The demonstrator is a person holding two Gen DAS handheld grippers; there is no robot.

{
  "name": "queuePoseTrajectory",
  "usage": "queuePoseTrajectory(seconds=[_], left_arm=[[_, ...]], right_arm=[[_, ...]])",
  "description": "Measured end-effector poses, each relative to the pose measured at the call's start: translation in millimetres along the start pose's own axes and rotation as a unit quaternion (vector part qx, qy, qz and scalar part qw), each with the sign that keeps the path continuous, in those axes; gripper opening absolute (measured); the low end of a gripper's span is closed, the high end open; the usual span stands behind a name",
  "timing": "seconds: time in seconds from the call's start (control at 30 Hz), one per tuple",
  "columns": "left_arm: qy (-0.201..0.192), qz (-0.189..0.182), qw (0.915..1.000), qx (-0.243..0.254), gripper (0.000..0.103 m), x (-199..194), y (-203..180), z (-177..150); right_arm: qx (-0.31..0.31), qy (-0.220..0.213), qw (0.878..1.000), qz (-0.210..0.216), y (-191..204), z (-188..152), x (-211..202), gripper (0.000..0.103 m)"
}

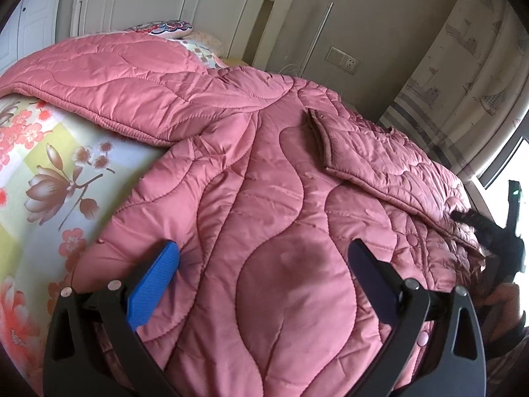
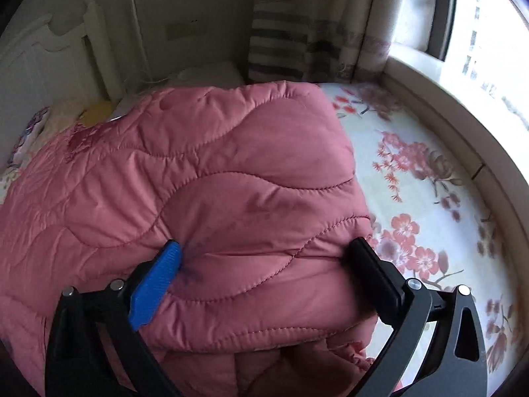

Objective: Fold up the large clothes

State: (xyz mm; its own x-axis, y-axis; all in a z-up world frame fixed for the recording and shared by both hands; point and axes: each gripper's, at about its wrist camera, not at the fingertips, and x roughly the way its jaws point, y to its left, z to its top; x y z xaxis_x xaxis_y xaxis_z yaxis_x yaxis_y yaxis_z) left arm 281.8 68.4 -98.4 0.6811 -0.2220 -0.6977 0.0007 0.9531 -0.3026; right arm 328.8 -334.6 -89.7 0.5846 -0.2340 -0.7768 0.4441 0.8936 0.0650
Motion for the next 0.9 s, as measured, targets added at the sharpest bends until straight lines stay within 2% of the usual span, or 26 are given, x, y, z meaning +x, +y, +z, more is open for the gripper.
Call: queuePoseTrajectory(seconds=[0.1,0.17,0.23,0.33,0.4,0.47,0.53,0.6,0.63,0.7,0.77,0.83,0.9], left_arm=[[0.001,0.003,1.0,0.003,0.101,0.4,-1.6,-0.1],[0.001,0.001,1.0,0.001,0.101,0.1,-1.0,0.1],[0.001,0.0,1.0,0.001,0.101,0.4,-0.9,0.0],[0.0,-0.001,1.0,0.001,0.101,-0.8,-0.6,-0.6],[0.0,-0.001,1.0,0.0,0.101,-0.9,-0.4,-0.4],[0.0,-0.001,1.0,0.0,0.101,-1.2,0.2,-0.6],[0.0,0.0,1.0,0.0,0.101,-1.5,-0.1,-0.6],[0.001,0.001,1.0,0.002,0.101,-1.7,-0.7,-0.6],[0.001,0.002,1.0,0.002,0.101,-1.8,-1.4,-0.7],[0.002,0.002,1.0,0.003,0.101,-1.8,-2.0,-0.7],[0.002,0.003,1.0,0.003,0.101,-1.8,-2.4,-0.7],[0.002,0.002,1.0,0.002,0.101,-2.0,-2.1,-0.8],[0.002,0.0,1.0,0.001,0.101,-2.2,-1.3,-0.7]], right_arm=[[-0.004,-0.03,0.999,0.023,-5.4,17.2,-19.7,0.098],[0.009,-0.057,0.998,0.023,-12.8,45.8,-28.8,0.098],[0.006,-0.065,0.998,0.018,-11.8,70.0,-23.6,0.098],[-0.018,0.0,1.0,0.019,-4.1,94.2,27.0,0.098],[-0.044,0.041,0.998,-0.008,-3.7,89.5,62.5,0.099],[-0.016,0.037,0.999,0.019,-11.9,85.0,70.9,0.099],[0.006,0.069,0.997,0.021,-17.7,91.0,62.4,0.098],[0.014,0.04,0.998,0.035,-20.4,87.9,33.5,0.098],[0.013,0.019,0.998,0.055,-18.8,81.7,13.9,0.098],[-0.01,-0.002,0.997,0.075,-8.4,61.5,-12.9,0.098],[-0.049,0.004,0.997,0.063,6.3,37.6,-16.7,0.099],[-0.086,0.038,0.995,0.033,19.9,14.1,4.7,0.099],[-0.091,0.011,0.995,0.028,23.8,1.0,4.6,0.099]])
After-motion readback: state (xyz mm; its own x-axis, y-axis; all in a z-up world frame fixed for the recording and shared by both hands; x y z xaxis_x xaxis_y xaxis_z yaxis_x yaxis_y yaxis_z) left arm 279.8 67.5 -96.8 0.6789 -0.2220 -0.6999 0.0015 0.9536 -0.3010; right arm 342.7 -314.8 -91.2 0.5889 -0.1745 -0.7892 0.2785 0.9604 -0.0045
